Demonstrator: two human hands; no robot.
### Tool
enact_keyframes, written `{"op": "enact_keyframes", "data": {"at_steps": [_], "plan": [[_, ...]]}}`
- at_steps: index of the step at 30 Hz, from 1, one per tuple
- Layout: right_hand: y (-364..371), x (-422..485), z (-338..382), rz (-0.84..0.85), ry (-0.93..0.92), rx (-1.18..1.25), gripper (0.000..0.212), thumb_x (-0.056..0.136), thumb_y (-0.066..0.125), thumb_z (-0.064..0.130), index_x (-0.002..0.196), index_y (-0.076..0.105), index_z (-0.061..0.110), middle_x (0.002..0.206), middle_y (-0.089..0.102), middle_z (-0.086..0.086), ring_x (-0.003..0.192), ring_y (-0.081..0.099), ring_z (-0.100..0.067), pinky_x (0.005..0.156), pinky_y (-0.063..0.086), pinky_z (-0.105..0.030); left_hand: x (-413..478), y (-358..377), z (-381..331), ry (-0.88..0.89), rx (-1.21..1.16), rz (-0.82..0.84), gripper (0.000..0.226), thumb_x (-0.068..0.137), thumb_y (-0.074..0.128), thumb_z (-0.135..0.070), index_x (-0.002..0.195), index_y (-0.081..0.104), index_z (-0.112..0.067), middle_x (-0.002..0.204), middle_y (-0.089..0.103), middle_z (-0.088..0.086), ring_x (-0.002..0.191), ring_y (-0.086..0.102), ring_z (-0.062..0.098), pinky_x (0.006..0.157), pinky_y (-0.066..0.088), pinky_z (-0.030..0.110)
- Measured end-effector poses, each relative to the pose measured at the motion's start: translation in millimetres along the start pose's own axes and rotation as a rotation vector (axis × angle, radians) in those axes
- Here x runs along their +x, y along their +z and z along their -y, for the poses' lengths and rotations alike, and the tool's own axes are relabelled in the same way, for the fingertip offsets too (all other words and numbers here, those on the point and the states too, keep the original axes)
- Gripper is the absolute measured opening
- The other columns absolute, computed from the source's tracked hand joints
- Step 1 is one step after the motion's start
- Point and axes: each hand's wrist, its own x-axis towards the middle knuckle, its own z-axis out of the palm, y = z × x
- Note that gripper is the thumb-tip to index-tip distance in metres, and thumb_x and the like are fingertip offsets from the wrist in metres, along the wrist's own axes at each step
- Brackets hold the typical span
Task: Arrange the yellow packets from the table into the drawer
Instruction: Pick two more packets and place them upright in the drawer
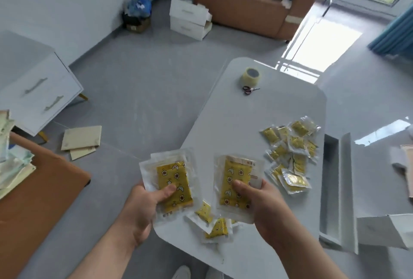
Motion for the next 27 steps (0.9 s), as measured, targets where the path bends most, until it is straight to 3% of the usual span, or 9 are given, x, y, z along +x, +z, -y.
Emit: {"op": "enact_keyframes", "data": {"at_steps": [3,11,19,23,27], "plan": [[-3,-42,19,-0.019,-0.055,0.051,0.016,0.082,0.07,0.001,0.098,0.068,0.0,0.086,0.075,-0.019,0.077,0.073,-0.034,0.069,0.058,-0.046,-31,11,-18,0.005,0.004,0.104,0.025,0.082,0.059,0.005,0.107,0.065,0.002,0.097,0.073,0.022,0.084,0.072,0.038,0.058,0.059,0.042],[-35,-149,34,-0.125,-0.149,0.114,0.019,0.083,0.07,0.0,0.101,0.068,0.001,0.091,0.076,-0.018,0.084,0.073,-0.034,0.065,0.059,-0.042,-92,53,-37,-0.052,0.105,0.312,0.047,0.06,0.069,0.007,0.107,0.062,0.011,0.093,0.071,0.029,0.072,0.071,0.04,0.052,0.057,0.044],[-94,-219,10,-0.218,-0.2,0.275,0.023,0.082,0.07,0.003,0.106,0.067,0.001,0.095,0.075,-0.017,0.086,0.073,-0.033,0.071,0.059,-0.046,-141,105,-20,-0.07,0.211,0.515,0.043,0.07,0.065,-0.001,0.112,0.062,0.003,0.102,0.07,0.027,0.088,0.07,0.042,0.066,0.059,0.048],[-129,-249,-11,-0.205,-0.195,0.403,0.023,0.088,0.059,-0.002,0.11,0.065,-0.001,0.103,0.072,-0.023,0.091,0.07,-0.04,0.078,0.058,-0.054,-170,134,2,-0.11,0.21,0.616,0.044,0.065,0.063,0.0,0.109,0.063,0.003,0.094,0.071,0.026,0.076,0.071,0.038,0.066,0.06,0.049],[-164,-281,-37,-0.258,-0.215,0.478,0.028,0.087,0.045,-0.008,0.104,0.064,0.003,0.094,0.07,-0.02,0.083,0.068,-0.036,0.079,0.057,-0.052,-201,161,31,-0.105,0.265,0.65,0.044,0.068,0.056,0.0,0.111,0.06,0.008,0.087,0.07,0.027,0.068,0.071,0.038,0.057,0.059,0.044]]}}
